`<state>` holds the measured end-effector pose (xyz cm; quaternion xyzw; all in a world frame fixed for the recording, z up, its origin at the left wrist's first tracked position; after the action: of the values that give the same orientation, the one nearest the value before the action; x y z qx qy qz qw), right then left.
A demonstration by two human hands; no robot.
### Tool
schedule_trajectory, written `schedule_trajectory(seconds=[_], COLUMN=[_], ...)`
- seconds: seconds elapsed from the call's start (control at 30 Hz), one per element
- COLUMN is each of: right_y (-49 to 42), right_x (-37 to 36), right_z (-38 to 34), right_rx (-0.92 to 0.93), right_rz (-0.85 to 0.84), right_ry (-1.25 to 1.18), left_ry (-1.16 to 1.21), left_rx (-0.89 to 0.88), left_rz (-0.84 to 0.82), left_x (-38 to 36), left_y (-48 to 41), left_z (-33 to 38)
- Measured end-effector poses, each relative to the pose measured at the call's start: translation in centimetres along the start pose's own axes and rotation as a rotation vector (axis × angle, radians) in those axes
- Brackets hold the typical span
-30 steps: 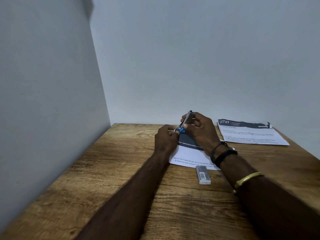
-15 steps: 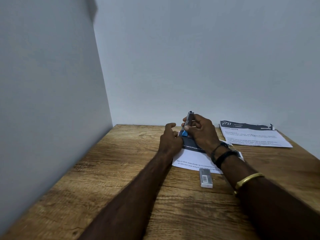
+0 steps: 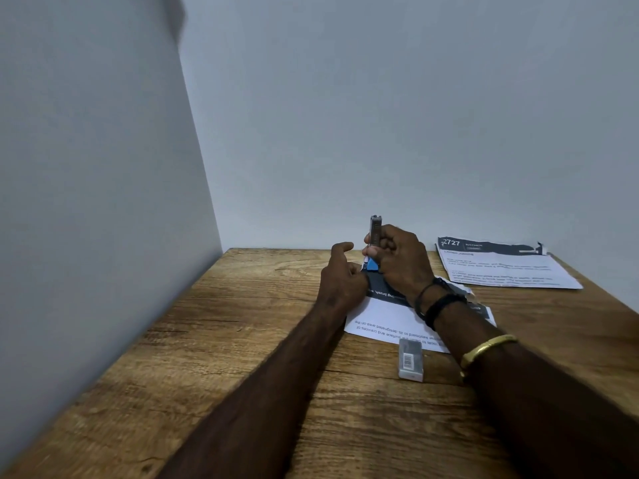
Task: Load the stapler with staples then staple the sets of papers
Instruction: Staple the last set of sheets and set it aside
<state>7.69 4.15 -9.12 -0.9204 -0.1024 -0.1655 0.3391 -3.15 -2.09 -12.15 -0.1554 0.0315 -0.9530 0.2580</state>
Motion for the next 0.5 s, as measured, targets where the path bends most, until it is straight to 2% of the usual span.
schedule_trajectory(seconds=[0.2, 0.37, 0.43, 0.5], right_y=[0.5, 0.9, 1.1, 1.7], right_x=[0.5, 1.5, 2.2, 3.3], right_z=[-0.4, -1.2, -1.5, -1.8], right_rx=[-0.046, -0.029, -0.010, 0.023], right_rz=[-0.057, 0.035, -0.026, -0.173], right_ry=[-0.090, -0.083, -0.060, 0.014], left_ry=[0.049, 0.102, 0.120, 0.138], left_rx=[0.035, 0.031, 0.001, -0.027], left_rz=[-0.005, 0.075, 0.169, 0.262], left_x=[0.0, 0.5, 0.9, 1.2], left_y=[0.3, 0.0, -0.4, -0.7], left_z=[0.1, 0.2, 0.3, 0.3])
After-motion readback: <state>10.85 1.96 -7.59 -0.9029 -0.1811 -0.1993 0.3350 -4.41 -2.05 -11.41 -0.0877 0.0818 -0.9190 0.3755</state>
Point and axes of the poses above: each hand's wrist, its own y-axis away from the middle knuckle, its own x-axis out of the back of the hand, z = x × y, the point moved 1 cm from there along -y, towards the middle knuckle, and after that the axes turned 6 degrees about x, right-handed, at the moved point
